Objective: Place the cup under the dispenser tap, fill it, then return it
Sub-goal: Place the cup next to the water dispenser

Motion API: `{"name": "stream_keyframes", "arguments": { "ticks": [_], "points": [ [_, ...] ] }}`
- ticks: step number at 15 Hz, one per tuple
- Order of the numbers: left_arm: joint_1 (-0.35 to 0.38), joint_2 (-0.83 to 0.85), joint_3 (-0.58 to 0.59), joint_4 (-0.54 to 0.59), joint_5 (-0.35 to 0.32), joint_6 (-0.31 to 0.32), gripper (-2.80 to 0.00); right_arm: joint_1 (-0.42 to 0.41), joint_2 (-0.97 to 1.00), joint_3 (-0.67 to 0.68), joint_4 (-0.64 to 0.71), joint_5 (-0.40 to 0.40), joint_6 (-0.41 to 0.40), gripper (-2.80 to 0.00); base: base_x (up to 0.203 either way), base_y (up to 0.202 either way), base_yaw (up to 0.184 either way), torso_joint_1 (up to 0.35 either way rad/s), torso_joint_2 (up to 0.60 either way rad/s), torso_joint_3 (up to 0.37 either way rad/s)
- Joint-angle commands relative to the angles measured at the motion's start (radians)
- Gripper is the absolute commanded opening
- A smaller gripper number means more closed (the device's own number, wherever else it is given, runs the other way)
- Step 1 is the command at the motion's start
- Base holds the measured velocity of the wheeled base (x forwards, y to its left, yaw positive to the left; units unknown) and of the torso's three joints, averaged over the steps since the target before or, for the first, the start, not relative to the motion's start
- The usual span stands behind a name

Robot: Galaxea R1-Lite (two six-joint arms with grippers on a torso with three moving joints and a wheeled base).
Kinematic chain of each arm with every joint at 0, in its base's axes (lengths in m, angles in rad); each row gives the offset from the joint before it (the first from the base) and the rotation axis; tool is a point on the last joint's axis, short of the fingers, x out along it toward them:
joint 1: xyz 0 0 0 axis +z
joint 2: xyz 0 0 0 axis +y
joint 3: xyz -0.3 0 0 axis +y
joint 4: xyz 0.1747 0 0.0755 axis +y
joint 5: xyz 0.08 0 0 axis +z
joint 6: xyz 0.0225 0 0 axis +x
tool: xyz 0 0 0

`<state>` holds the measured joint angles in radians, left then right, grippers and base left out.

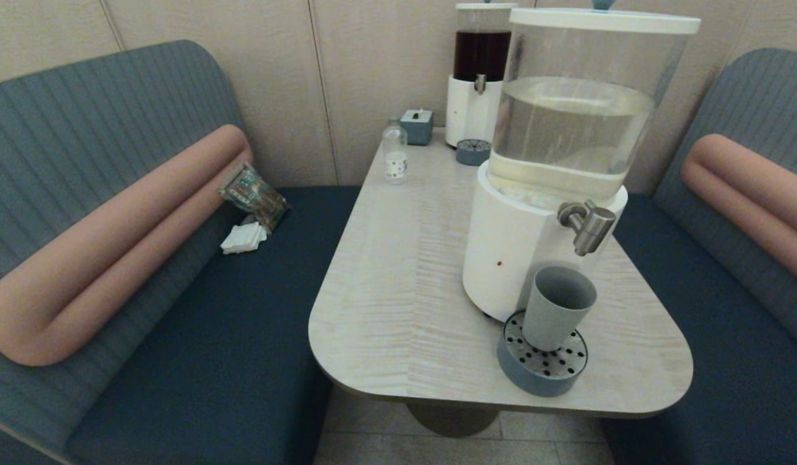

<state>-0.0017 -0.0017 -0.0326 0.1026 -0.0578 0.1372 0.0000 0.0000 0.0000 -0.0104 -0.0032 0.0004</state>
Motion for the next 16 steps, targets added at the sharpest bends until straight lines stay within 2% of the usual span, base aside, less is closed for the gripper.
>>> {"name": "stream_keyframes", "arguments": {
  "ticks": [1,16],
  "points": [
    [0.000,0.000,-0.004,0.003,0.000,-0.001,-2.80,0.000,0.002,0.000,0.000,0.000,0.001,-2.80,0.000,0.000,0.000,0.000,0.00,0.000],
    [0.000,0.002,0.002,-0.014,0.003,-0.007,-2.80,0.000,0.000,0.000,0.001,0.000,-0.016,-2.80,0.000,0.000,0.000,0.000,0.00,0.000]
  ]
}}
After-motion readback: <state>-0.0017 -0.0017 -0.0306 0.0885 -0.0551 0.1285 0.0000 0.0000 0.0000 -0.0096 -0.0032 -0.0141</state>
